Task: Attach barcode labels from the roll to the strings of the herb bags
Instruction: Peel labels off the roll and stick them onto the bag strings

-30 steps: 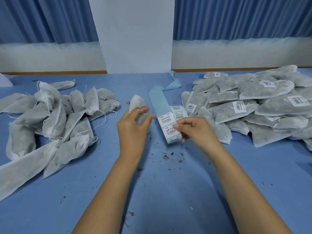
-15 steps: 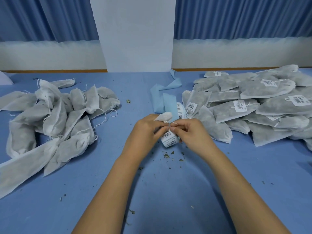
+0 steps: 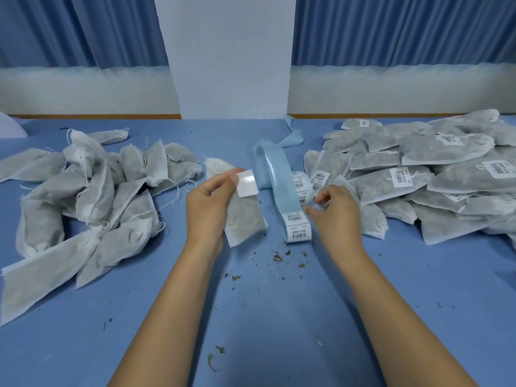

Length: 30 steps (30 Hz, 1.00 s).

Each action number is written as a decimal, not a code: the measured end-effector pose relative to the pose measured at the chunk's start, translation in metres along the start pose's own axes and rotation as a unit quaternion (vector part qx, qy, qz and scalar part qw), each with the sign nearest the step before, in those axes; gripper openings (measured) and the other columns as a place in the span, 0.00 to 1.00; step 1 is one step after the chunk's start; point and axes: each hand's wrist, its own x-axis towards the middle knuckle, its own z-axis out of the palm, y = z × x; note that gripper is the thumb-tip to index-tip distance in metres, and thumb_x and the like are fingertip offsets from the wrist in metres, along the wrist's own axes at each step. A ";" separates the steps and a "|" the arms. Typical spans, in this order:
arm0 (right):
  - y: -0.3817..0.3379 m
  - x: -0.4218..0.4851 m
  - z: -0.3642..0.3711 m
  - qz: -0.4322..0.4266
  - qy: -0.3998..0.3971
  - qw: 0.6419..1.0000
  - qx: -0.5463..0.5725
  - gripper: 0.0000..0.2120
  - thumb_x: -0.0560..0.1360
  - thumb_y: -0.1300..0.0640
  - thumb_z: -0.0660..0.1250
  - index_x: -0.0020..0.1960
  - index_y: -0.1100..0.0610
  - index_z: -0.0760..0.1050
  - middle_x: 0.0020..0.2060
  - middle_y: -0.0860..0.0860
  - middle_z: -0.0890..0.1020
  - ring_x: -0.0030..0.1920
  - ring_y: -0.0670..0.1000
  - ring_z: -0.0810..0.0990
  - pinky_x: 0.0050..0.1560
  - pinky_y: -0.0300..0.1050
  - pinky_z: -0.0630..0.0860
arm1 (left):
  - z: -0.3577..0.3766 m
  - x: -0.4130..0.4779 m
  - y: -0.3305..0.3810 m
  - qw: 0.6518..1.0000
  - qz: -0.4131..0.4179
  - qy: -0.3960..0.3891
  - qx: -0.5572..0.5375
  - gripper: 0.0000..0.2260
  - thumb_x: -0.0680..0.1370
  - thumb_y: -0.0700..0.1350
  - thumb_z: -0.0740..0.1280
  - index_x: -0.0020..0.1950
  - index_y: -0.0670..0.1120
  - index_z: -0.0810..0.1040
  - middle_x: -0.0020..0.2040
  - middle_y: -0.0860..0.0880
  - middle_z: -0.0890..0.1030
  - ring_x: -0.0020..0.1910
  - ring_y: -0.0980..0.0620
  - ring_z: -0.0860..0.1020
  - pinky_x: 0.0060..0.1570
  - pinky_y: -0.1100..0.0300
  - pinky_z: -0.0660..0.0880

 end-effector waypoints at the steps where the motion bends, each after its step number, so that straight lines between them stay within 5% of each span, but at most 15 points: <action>1: -0.004 -0.001 -0.002 -0.032 0.024 0.999 -0.011 0.09 0.71 0.58 0.73 0.38 0.57 0.74 0.37 0.48 0.78 0.35 0.44 0.72 0.37 0.39 0.67 | 0.003 -0.002 -0.001 1.000 0.012 -0.011 0.023 0.08 0.76 0.40 0.69 0.45 0.51 0.87 0.48 0.51 0.86 0.47 0.54 0.83 0.48 0.59 0.79; 3: -0.012 -0.004 -0.005 -0.043 -0.013 0.992 0.119 0.13 0.74 0.55 0.70 0.33 0.58 0.77 0.28 0.45 0.78 0.27 0.41 0.71 0.33 0.35 0.66 | 0.008 -0.006 -0.002 0.995 0.059 -0.028 0.073 0.09 0.76 0.39 0.70 0.47 0.52 0.86 0.48 0.54 0.86 0.49 0.58 0.82 0.48 0.66 0.77; 6: -0.030 -0.014 -0.005 0.038 -0.145 0.934 0.325 0.18 0.77 0.52 0.67 0.31 0.59 0.80 0.24 0.50 0.80 0.21 0.42 0.68 0.24 0.31 0.65 | 0.013 -0.011 -0.006 0.978 0.139 -0.067 0.138 0.11 0.76 0.36 0.69 0.49 0.52 0.85 0.48 0.59 0.85 0.50 0.62 0.81 0.50 0.72 0.73; 12: -0.033 -0.018 -0.006 0.079 -0.171 0.932 0.308 0.16 0.76 0.50 0.67 0.34 0.56 0.81 0.31 0.52 0.84 0.21 0.45 0.71 0.23 0.29 0.65 | 0.015 -0.017 -0.011 0.947 0.212 -0.126 0.208 0.16 0.74 0.34 0.71 0.52 0.55 0.83 0.52 0.59 0.84 0.55 0.61 0.80 0.56 0.69 0.72; 16: -0.033 -0.020 -0.007 0.075 -0.184 0.922 0.333 0.14 0.76 0.52 0.67 0.33 0.52 0.82 0.35 0.51 0.86 0.35 0.47 0.83 0.31 0.34 0.74 | 0.015 -0.018 -0.012 0.935 0.244 -0.128 0.224 0.18 0.73 0.36 0.72 0.55 0.57 0.81 0.52 0.59 0.83 0.53 0.64 0.79 0.54 0.73 0.70; 23: -0.030 -0.020 -0.006 0.114 -0.228 0.899 0.357 0.13 0.76 0.53 0.67 0.35 0.53 0.84 0.37 0.51 0.85 0.41 0.46 0.84 0.42 0.38 0.78 | 0.013 -0.018 -0.014 0.871 0.329 -0.180 0.317 0.17 0.73 0.33 0.73 0.60 0.45 0.82 0.50 0.53 0.81 0.49 0.69 0.76 0.51 0.75 0.69; 26: -0.028 -0.017 -0.008 0.128 -0.240 0.887 0.373 0.10 0.77 0.58 0.66 0.39 0.57 0.82 0.37 0.52 0.85 0.38 0.48 0.83 0.38 0.36 0.76 | 0.011 -0.018 -0.012 0.882 0.315 -0.180 0.302 0.17 0.72 0.38 0.75 0.59 0.47 0.82 0.52 0.54 0.82 0.50 0.68 0.77 0.52 0.74 0.70; 30: -0.029 -0.012 -0.014 0.118 -0.221 0.893 0.374 0.11 0.78 0.63 0.61 0.40 0.61 0.78 0.33 0.51 0.83 0.29 0.48 0.73 0.31 0.37 0.67 | 0.011 -0.013 -0.006 0.951 0.230 -0.086 0.188 0.07 0.78 0.43 0.68 0.54 0.46 0.83 0.52 0.53 0.84 0.54 0.59 0.80 0.56 0.68 0.71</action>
